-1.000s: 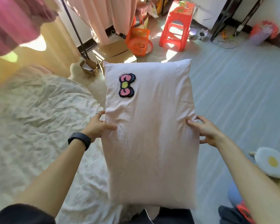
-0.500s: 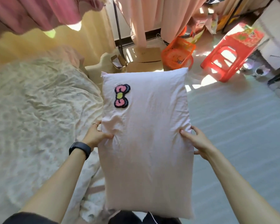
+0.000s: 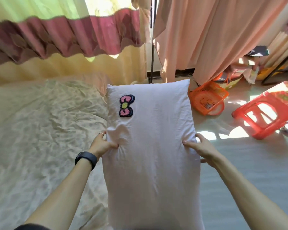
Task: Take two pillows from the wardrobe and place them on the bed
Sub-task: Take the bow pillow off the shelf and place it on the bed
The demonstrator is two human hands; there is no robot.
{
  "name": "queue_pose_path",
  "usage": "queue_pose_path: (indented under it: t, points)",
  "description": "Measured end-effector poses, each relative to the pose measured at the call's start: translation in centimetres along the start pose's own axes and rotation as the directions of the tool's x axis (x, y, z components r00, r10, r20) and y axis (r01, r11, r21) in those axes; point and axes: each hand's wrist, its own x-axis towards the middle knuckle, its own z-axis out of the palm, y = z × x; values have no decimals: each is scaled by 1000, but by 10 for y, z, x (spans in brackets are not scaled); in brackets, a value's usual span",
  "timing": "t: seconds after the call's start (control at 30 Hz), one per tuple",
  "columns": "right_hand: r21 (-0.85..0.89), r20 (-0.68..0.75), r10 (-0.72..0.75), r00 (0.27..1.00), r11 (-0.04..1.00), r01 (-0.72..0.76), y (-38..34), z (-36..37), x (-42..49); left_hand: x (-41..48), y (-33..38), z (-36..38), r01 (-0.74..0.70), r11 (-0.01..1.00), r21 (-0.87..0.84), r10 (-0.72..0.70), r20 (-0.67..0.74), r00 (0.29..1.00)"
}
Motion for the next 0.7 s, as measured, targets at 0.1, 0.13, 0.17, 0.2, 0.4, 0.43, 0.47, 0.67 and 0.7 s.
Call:
queue_pose_path:
  t: [0.1, 0.13, 0.17, 0.2, 0.4, 0.43, 0.47, 0.67, 0.7]
  points:
    - [-60, -29, -35, 999, 998, 33, -55, -6, 52, 53, 40, -2, 7, 1000, -21, -7, -12, 1000]
    - [-60, -10, -55, 998, 997, 55, -74, -8, 72, 71, 53, -2, 4, 1000, -31, -5, -21, 1000]
    - [-57, -5, -67, 998, 996, 67, -94, -8, 91, 89, 66, -3, -4, 999, -34, 3, -29, 1000]
    - [-54, -11, -74, 997, 996, 74, -113, -9, 109, 106, 82, -4, -13, 999, -35, 12, -31, 999]
    - [-150, 41, -154, 987, 976, 158, -212, -8, 209, 194, 155, -13, -21, 996, -90, 11, -108, 994]
    - [-168, 71, -145, 987, 974, 155, -234, -7, 231, 214, 168, -17, -16, 993, -114, 1, -128, 992]
    - [-183, 96, -148, 984, 969, 164, -257, -4, 254, 232, 181, -22, -16, 990, -139, -4, -143, 990]
    - [-243, 226, -207, 952, 934, 261, -384, 33, 386, 321, 244, -51, -9, 987, -158, -39, -297, 954]
    - [-237, 249, -209, 946, 934, 269, -405, 42, 402, 331, 252, -59, -5, 987, -162, -47, -315, 948]
